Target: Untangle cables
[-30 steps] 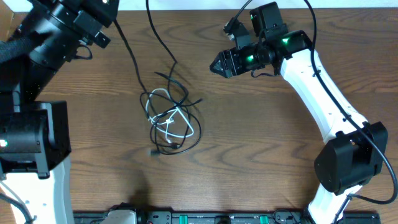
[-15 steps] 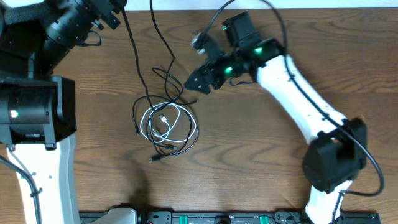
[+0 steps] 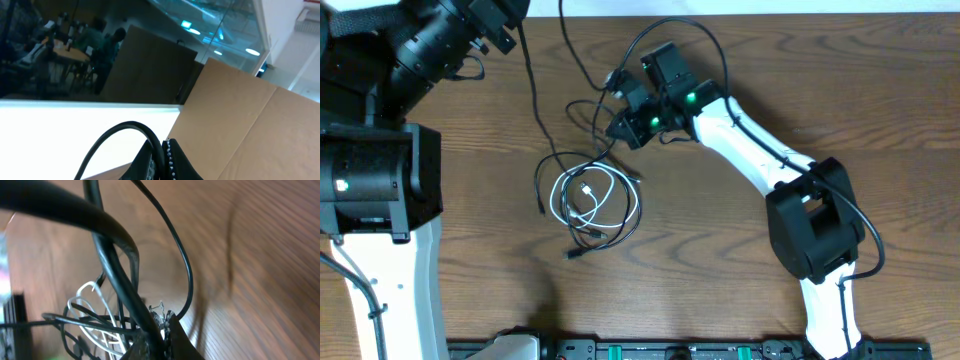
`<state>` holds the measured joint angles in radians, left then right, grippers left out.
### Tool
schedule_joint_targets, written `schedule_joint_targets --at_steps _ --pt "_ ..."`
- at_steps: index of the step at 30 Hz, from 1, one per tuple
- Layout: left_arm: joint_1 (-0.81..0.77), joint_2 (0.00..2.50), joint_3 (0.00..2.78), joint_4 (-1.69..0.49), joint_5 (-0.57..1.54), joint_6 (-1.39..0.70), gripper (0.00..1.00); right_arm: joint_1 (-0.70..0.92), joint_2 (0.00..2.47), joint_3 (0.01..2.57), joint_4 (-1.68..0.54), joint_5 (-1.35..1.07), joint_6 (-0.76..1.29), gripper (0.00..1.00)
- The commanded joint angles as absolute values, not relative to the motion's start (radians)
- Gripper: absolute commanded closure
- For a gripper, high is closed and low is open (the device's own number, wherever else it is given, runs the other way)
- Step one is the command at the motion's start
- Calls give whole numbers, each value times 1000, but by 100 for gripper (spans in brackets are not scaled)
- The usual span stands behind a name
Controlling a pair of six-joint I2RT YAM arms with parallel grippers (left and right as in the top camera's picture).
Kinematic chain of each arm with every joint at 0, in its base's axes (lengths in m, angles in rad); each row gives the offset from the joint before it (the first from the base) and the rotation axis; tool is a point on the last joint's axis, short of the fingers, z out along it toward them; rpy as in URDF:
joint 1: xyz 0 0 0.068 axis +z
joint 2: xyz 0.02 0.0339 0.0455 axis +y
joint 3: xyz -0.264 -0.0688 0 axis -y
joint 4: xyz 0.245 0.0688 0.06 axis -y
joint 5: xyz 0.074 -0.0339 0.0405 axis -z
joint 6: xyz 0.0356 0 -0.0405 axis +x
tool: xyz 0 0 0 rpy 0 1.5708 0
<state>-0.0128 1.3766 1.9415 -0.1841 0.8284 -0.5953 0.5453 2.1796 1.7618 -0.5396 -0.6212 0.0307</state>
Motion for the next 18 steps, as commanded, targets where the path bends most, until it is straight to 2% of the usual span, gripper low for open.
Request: schedule_joint_targets --at_steps 1,7,18 --pt "11 1365 1956 -184 818 -554 93 453 2132 1765 -601 -426 240 99" --pt "110 1365 1956 -183 793 -554 93 265 2099 1765 -847 -54 414 99" --pt "244 1398 1956 -186 728 -554 93 40 2099 1765 -1032 65 414 99"
